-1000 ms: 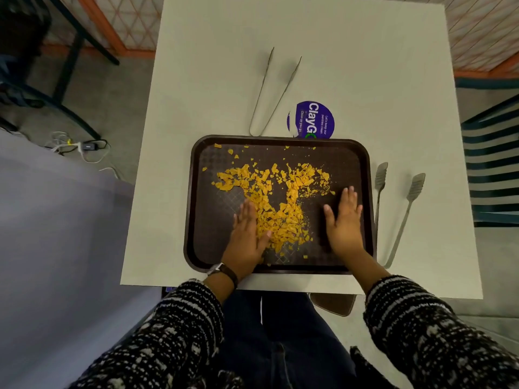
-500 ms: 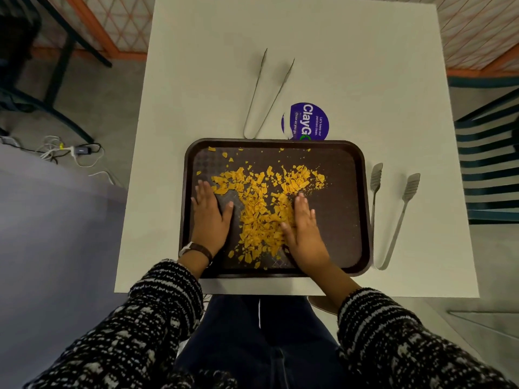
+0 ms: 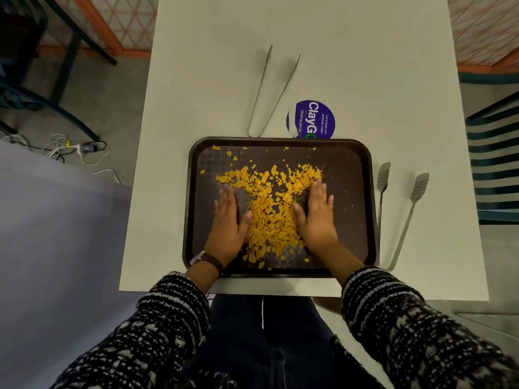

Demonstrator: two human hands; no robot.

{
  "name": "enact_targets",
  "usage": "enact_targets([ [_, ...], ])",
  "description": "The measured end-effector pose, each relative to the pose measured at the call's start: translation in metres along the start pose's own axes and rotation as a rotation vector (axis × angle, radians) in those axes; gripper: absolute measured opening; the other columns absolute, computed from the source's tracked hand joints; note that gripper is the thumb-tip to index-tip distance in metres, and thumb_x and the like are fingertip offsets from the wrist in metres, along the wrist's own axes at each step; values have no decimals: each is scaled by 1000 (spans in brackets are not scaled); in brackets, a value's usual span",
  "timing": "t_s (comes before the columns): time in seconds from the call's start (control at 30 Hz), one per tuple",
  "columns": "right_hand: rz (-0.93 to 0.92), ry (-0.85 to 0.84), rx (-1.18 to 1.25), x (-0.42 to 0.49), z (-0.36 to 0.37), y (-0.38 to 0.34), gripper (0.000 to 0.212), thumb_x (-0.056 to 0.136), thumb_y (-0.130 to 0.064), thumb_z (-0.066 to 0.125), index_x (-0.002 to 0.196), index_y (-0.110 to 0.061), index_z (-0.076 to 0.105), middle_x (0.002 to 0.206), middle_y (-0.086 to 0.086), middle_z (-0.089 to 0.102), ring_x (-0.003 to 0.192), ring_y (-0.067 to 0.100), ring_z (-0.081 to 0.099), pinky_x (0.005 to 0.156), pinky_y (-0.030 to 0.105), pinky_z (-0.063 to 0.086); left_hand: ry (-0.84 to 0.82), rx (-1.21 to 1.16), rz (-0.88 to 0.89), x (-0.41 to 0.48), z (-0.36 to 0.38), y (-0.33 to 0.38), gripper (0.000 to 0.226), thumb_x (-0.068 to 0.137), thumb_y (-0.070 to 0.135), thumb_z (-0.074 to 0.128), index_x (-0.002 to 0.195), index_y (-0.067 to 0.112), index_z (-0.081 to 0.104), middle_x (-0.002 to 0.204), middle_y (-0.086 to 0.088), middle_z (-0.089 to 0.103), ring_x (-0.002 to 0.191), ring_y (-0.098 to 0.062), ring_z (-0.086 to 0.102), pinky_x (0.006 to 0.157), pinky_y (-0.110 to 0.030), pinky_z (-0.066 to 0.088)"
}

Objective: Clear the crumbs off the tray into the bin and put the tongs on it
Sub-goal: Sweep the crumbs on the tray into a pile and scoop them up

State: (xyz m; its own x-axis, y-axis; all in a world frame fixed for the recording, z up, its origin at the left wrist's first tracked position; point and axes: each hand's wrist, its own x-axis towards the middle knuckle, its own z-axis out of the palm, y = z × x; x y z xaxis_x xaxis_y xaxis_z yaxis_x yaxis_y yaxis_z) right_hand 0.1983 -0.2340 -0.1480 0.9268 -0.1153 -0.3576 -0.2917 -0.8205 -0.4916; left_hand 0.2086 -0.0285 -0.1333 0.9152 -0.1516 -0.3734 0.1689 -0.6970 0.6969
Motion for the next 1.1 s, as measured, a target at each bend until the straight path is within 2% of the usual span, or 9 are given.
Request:
enact_targets([
  [0.13, -160, -115, 99, -17, 8, -26, 69, 98, -40, 33, 148, -12, -6, 156, 1, -8, 142, 12, -14, 119, 33, -7, 121, 24, -56, 23, -24, -7, 72, 96, 35, 38, 147, 12, -8, 157, -7, -9, 140, -16, -14, 118, -39, -2],
  [0.23, -157, -98, 219, -25, -4, -28, 65, 99, -35, 35, 149, -15, -2, 152, -9, -9, 136, 6, -15, 117, 32, -5, 134, 72, -69, 41, -30, -12, 73, 97, 35, 38, 146, 6, -6, 157, -12, -7, 144, -23, -10, 119, -39, -2],
  [0.3, -76, -14, 244, -22, -15, -15, 65, 99, -35, 36, 150, -17, 0, 153, -10, -7, 135, 7, -15, 117, 33, -3, 115, 133, -64, 48, -26, -14, 73, 97, 37, 36, 146, 4, -6, 157, -13, -6, 145, -24, -9, 119, -38, -5],
  [0.4, 42, 99, 187, -3, -31, 16, 66, 98, -35, 36, 150, -12, 3, 159, 3, 0, 143, 14, -10, 120, 37, -2, 51, 174, 1, 45, -12, -8, 71, 96, 39, 33, 147, 9, -7, 157, -10, -8, 143, -20, -14, 116, -35, -11],
  [0.53, 101, 111, 102, 24, -42, 40, 66, 99, -35, 35, 149, -6, 3, 159, 10, 2, 147, 20, -4, 120, 36, -5, -121, 135, 169, 22, 15, 6, 72, 96, 40, 32, 147, 15, -13, 156, -2, -13, 142, -13, -16, 116, -33, -11],
  [0.63, 99, 91, 44, 37, -35, 33, 68, 99, -38, 34, 149, -4, 3, 159, 12, 1, 147, 23, -6, 119, 37, -6, -148, 82, 202, 11, 22, 10, 70, 97, 39, 32, 144, 20, -17, 153, 3, -17, 142, -9, -16, 115, -28, -11],
  [0.77, 4, 61, 24, 32, -10, 5, 71, 97, -46, 30, 149, -7, 0, 159, 10, -3, 146, 21, -10, 117, 36, -10, -55, 45, 131, 16, 5, 3, 69, 97, 38, 33, 147, 15, -10, 156, 0, -12, 139, -8, -17, 113, -26, -10],
  [0.97, -204, -115, 212, 0, -2, -24, 75, 94, -53, 31, 150, -18, -5, 158, -3, -6, 142, 14, -14, 118, 34, -5, 128, 62, -42, 50, -32, -6, 71, 97, 33, 38, 146, 6, -5, 157, -12, -6, 142, -18, -12, 118, -37, -4],
  [1.1, -139, -4, 245, 3, -21, -5, 69, 96, -45, 35, 150, -20, 1, 156, -10, -4, 139, 8, -12, 117, 31, -4, 112, 66, -85, 69, -33, 2, 72, 97, 35, 37, 146, 4, -5, 157, -14, -5, 144, -27, -9, 119, -43, -2],
])
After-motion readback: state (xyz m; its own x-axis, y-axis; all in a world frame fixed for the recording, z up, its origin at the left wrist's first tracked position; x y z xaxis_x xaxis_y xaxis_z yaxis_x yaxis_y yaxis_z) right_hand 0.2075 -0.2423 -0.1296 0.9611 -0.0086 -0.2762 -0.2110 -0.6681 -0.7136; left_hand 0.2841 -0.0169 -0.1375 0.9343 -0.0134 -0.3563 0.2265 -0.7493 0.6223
